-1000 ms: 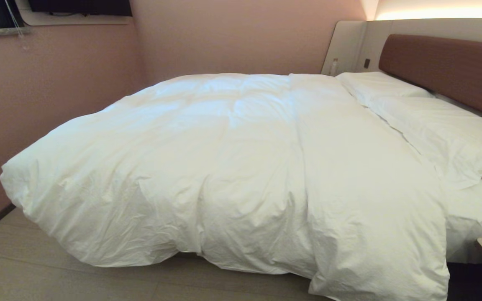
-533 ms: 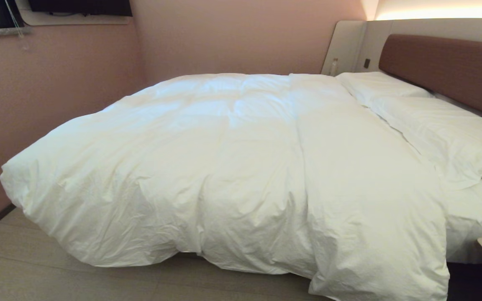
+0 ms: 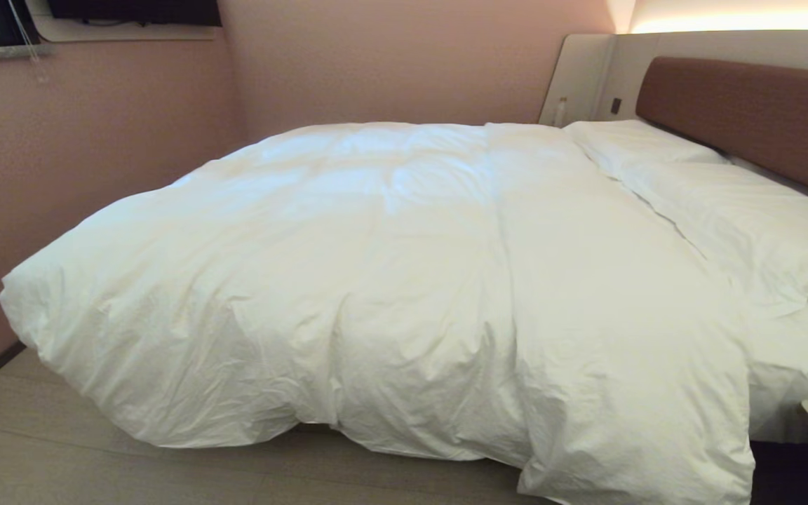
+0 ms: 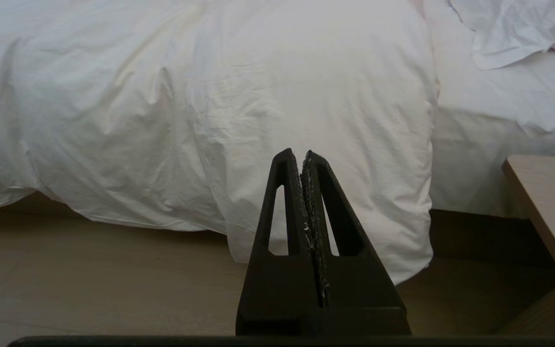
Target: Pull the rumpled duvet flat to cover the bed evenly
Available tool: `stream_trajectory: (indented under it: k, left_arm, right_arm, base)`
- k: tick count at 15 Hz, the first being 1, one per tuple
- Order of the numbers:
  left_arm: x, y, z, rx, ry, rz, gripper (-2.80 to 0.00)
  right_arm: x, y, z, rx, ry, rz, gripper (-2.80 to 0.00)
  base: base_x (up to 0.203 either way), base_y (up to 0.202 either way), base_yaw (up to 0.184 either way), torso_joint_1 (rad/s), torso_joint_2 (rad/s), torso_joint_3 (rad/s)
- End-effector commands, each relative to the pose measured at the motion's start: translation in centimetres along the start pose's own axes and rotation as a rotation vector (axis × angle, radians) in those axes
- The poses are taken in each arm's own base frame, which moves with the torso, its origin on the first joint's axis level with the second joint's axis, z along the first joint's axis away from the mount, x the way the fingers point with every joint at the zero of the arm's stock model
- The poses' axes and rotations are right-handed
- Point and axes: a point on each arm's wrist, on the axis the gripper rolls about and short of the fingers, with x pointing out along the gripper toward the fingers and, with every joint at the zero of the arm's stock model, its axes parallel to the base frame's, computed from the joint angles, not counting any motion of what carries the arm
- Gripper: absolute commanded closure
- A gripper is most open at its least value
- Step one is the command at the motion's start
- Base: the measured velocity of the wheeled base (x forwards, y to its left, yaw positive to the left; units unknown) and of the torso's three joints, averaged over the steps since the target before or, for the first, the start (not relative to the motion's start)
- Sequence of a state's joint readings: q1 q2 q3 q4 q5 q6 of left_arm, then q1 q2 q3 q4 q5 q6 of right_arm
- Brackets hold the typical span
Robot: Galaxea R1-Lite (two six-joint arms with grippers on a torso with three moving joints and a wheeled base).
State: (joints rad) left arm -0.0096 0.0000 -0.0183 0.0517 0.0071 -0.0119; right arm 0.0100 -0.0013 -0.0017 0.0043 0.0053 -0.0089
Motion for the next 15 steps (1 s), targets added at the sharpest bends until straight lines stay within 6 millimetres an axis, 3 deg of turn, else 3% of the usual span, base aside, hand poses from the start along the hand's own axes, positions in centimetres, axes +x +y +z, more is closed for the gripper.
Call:
stream_trajectory:
  k: [1,15]
  left_arm:
    - [0.0,0.0,0.0,0.0,0.0,0.001,0.0]
    - [0.0,0.0,0.0,0.0,0.0,0.001,0.0]
  right_arm:
    - [0.01,0.0,-0.01,0.0,0.002,0.002,0.0]
    - [0.01,0.0,-0.01,0.0,0.002,0.002,0.0]
  base:
    - [0.006,0.057,-0.008,0.007,0.0,-0.002]
    - [0.0,0.184,-0.001,0.001,0.0,0.001]
